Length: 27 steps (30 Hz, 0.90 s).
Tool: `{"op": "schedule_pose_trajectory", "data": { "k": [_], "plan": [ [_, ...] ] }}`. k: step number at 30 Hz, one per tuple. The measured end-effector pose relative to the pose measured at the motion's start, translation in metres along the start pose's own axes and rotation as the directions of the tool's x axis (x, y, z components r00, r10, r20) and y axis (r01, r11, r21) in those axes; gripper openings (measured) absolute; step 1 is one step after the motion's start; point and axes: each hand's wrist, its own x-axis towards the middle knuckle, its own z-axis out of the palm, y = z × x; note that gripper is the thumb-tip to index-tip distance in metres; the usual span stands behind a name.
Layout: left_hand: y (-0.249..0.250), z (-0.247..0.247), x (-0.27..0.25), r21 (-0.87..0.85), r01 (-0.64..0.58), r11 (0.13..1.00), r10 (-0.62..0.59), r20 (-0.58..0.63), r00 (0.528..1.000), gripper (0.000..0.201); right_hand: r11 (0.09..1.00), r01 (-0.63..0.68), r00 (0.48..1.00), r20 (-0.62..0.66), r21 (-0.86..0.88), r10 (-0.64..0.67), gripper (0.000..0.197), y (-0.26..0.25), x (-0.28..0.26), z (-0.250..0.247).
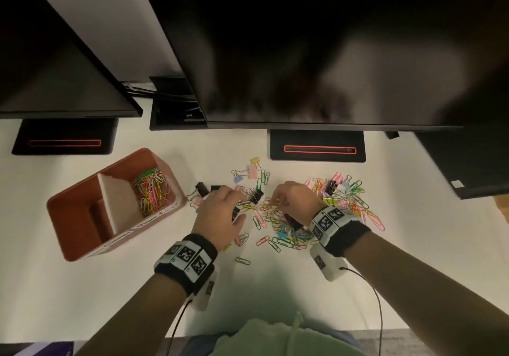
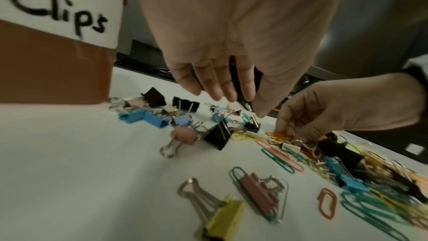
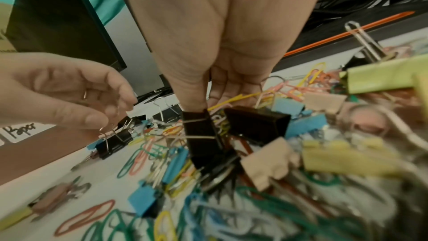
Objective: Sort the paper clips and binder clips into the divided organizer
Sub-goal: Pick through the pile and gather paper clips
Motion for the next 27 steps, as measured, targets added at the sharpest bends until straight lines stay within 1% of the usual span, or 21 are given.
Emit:
{"op": "schedule_pose_trajectory", "data": {
  "k": [2, 4, 6, 7, 9, 11, 14, 16, 18, 22, 27],
  "plan": [
    [0.008, 0.005, 0.002, 0.021, -0.052, 0.998, 0.050, 0.058, 0.997, 0.032, 1.000, 0.016, 1.000, -0.003, -0.017, -0.016, 0.022, 0.001, -0.004, 0.000],
    [0.014, 0.012, 0.007, 0.078, -0.028, 0.997, 0.021, 0.098, 0.995, 0.037, 0.999, 0.029, 0.999, -0.016, -0.018, -0.030, 0.033, 0.001, -0.005, 0.002],
    [0.016, 0.017, 0.013, 0.140, 0.010, 0.990, -0.020, 0.069, 0.997, 0.038, 0.999, 0.031, 0.999, -0.014, -0.007, -0.031, 0.042, -0.004, -0.004, 0.002],
    [0.016, 0.018, 0.016, 0.159, 0.022, 0.987, -0.032, 0.057, 0.998, 0.037, 1.000, 0.029, 1.000, -0.008, -0.008, -0.029, 0.043, -0.007, -0.003, 0.002],
    [0.016, 0.020, 0.022, 0.180, 0.032, 0.983, -0.044, 0.063, 0.997, 0.032, 0.999, 0.033, 0.999, 0.007, -0.030, -0.032, 0.039, -0.011, -0.001, 0.002],
    [0.013, 0.022, 0.026, 0.191, 0.037, 0.981, -0.056, 0.098, 0.994, 0.027, 0.998, 0.029, 0.999, 0.019, -0.060, -0.028, 0.032, -0.015, 0.001, 0.001],
    [0.008, 0.023, 0.029, 0.208, 0.036, 0.977, -0.069, 0.153, 0.986, 0.033, 0.999, -0.007, 0.999, 0.041, -0.032, 0.008, 0.021, -0.019, 0.002, -0.003],
    [0.005, 0.023, 0.030, 0.224, 0.014, 0.975, -0.052, 0.162, 0.985, 0.033, 0.999, -0.031, 0.997, 0.077, -0.016, 0.032, 0.018, -0.022, 0.003, -0.005],
    [0.004, 0.023, 0.030, 0.252, -0.021, 0.967, -0.022, 0.165, 0.986, 0.027, 0.999, -0.029, 0.994, 0.101, -0.041, 0.033, 0.018, -0.024, 0.004, -0.006],
    [0.005, 0.021, 0.031, 0.298, -0.077, 0.952, 0.021, 0.188, 0.982, 0.019, 0.997, -0.013, 0.995, 0.098, -0.071, 0.020, 0.020, -0.027, 0.000, -0.006],
    [0.003, 0.022, 0.029, 0.277, -0.072, 0.958, 0.022, 0.181, 0.983, 0.017, 0.998, 0.017, 0.997, 0.073, -0.065, -0.012, 0.021, -0.024, -0.006, -0.004]
  ]
}}
